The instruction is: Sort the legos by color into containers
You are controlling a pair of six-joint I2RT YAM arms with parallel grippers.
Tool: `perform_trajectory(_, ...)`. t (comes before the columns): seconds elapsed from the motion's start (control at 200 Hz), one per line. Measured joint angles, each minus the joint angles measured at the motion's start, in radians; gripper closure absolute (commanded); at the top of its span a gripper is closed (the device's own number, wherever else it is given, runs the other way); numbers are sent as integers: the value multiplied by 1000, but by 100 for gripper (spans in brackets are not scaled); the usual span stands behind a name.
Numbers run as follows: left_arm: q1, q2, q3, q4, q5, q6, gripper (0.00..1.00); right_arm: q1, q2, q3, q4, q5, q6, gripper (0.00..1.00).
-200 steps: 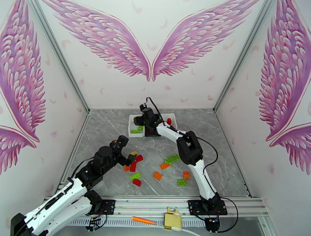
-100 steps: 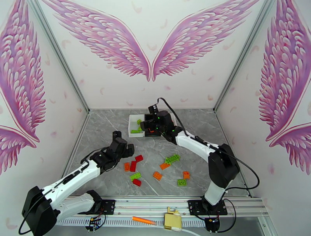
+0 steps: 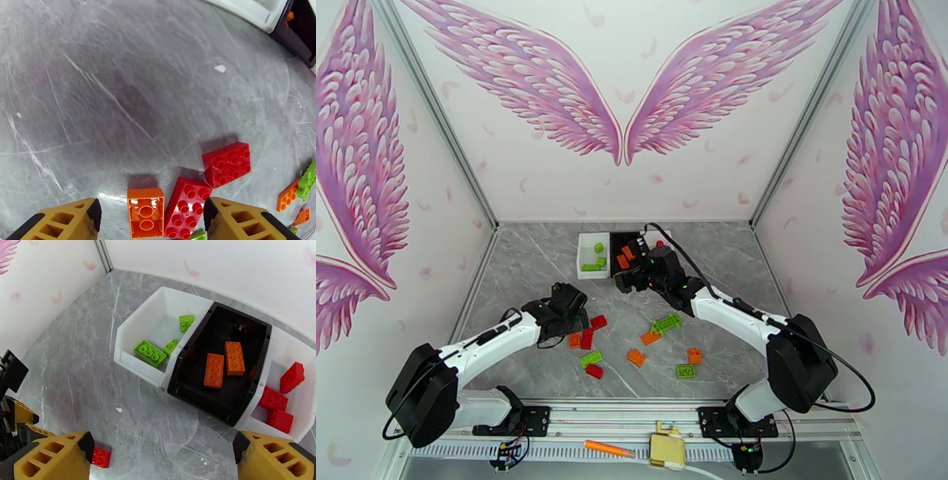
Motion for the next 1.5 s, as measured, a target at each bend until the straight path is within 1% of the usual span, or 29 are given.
perform_trajectory(0.225,1,40,-23,11,29,0,35,0,0,0,-14,0,0,2)
perform_trajectory(0.375,5,71,-39,22,34,0,43,0,0,0,-15,4,0,2)
perform_trajectory(0.595,14,95,-56,40,55,1,44,0,0,0,-23,8,0,2)
perform_trajectory(0.705,22,112,-59,56,63,6,51,0,0,0,-23,8,0,2)
perform_trajectory(0.77,27,120,-60,62,68,10,58,0,0,0,-23,8,0,2)
perform_trajectory(0.825,31,123,-61,66,75,5,65,0,0,0,-23,8,0,2)
perform_trajectory(0.905,35,122,-61,72,77,13,73,0,0,0,-24,10,0,2)
perform_trajectory(1.114,37,110,-61,72,69,15,73,0,-6,0,-32,11,0,2)
perform_trajectory(1.249,39,41,-61,84,49,23,75,0,-29,0,-40,7,0,2)
perform_trajectory(1.384,39,-54,-61,162,32,67,73,0,-61,0,-42,7,0,2)
perform_trajectory(1.499,39,-83,-56,259,8,126,73,0,-94,-2,-41,8,1,2)
